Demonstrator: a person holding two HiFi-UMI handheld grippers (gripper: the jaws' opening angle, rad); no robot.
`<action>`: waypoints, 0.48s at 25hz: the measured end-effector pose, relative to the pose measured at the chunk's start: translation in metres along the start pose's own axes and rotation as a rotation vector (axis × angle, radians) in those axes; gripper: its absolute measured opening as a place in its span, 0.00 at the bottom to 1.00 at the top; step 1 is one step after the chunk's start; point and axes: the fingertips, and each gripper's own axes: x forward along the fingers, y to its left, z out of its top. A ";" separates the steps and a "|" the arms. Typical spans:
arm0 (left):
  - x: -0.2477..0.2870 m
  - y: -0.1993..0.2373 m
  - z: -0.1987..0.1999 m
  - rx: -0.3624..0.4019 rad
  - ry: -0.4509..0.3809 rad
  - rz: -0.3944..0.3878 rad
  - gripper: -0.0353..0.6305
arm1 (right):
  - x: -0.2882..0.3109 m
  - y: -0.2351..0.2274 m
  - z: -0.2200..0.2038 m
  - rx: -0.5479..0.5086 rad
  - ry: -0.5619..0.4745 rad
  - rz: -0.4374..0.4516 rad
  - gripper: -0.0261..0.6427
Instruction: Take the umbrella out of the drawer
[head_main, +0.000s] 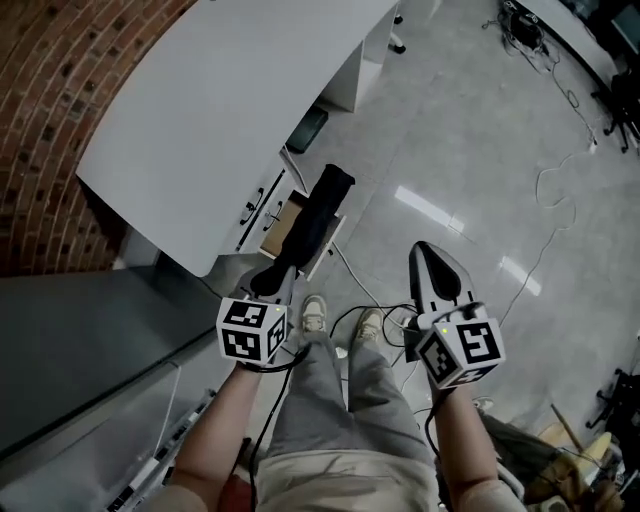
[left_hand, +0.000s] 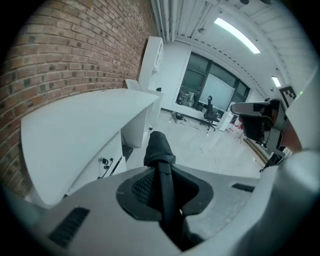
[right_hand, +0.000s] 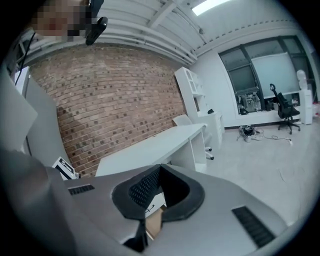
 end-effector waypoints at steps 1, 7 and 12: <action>-0.013 -0.007 0.012 0.009 -0.012 -0.006 0.12 | -0.008 0.005 0.015 -0.009 -0.016 0.005 0.05; -0.094 -0.039 0.072 0.032 -0.095 -0.019 0.12 | -0.056 0.041 0.092 -0.072 -0.087 0.039 0.05; -0.152 -0.066 0.118 0.034 -0.177 -0.018 0.12 | -0.101 0.059 0.164 -0.127 -0.186 0.060 0.05</action>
